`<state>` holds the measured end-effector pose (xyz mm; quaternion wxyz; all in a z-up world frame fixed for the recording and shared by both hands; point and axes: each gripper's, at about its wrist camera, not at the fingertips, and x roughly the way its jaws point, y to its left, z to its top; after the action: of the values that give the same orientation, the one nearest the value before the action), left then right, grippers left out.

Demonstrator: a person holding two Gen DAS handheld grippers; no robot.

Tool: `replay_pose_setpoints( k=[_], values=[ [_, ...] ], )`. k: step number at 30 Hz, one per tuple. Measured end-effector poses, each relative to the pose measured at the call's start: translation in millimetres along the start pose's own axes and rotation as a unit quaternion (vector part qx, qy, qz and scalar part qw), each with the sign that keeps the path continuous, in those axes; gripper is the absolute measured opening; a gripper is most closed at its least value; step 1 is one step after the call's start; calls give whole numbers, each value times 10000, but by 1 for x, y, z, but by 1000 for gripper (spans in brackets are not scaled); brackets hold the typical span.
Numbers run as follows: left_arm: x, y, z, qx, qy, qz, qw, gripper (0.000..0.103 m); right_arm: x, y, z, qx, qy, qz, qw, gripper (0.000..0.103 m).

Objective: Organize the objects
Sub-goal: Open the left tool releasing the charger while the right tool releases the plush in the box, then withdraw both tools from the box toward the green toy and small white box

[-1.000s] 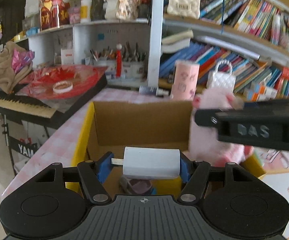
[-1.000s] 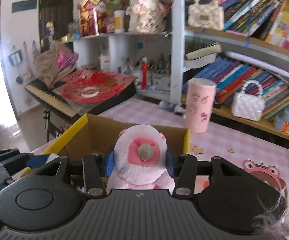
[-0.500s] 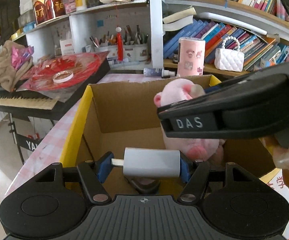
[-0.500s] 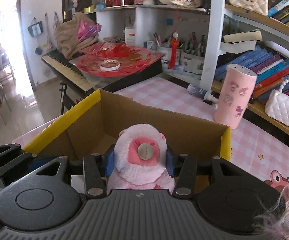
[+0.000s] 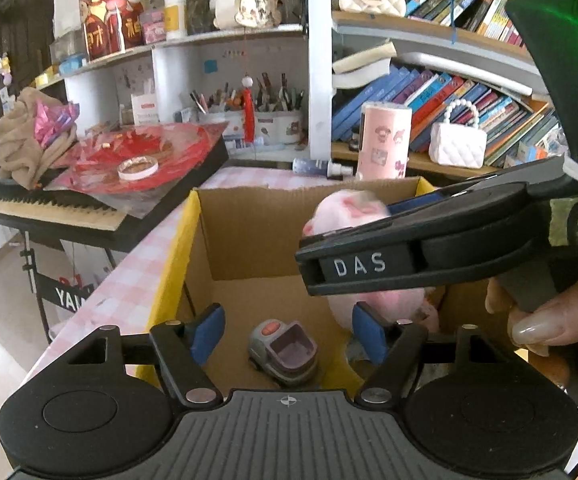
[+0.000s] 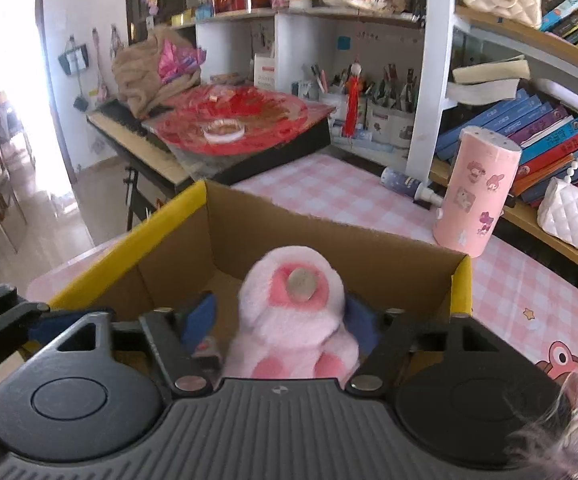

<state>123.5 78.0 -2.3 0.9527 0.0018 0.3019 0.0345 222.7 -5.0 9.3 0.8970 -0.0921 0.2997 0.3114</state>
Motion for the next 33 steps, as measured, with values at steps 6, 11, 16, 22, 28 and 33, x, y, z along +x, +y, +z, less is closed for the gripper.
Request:
replay_pose_setpoints(
  k=[6,11,16,22,28,33],
  values=[
    [-22,5,1,-54,-261,33,9996,79,-27,6,4,163,-304,-34,9994,73],
    [-42,12,-2,-119,-429,68,9990,79,-53,8,0,393,-465,-286,9977,74],
    [-57,23,-10,-272,-468,187,9984,79,-77,12,-12,536,-554,-648,9949,73],
    [-76,34,-25,-407,-427,290,9978,84,-105,26,-37,599,-551,-980,9919,74],
    [-96,42,-46,-443,-263,276,9983,86,-123,51,-68,540,-406,-1304,9892,79],
    [-107,45,-66,-476,-12,237,9986,88,-138,70,-100,652,-211,-1504,9863,79]
  ],
)
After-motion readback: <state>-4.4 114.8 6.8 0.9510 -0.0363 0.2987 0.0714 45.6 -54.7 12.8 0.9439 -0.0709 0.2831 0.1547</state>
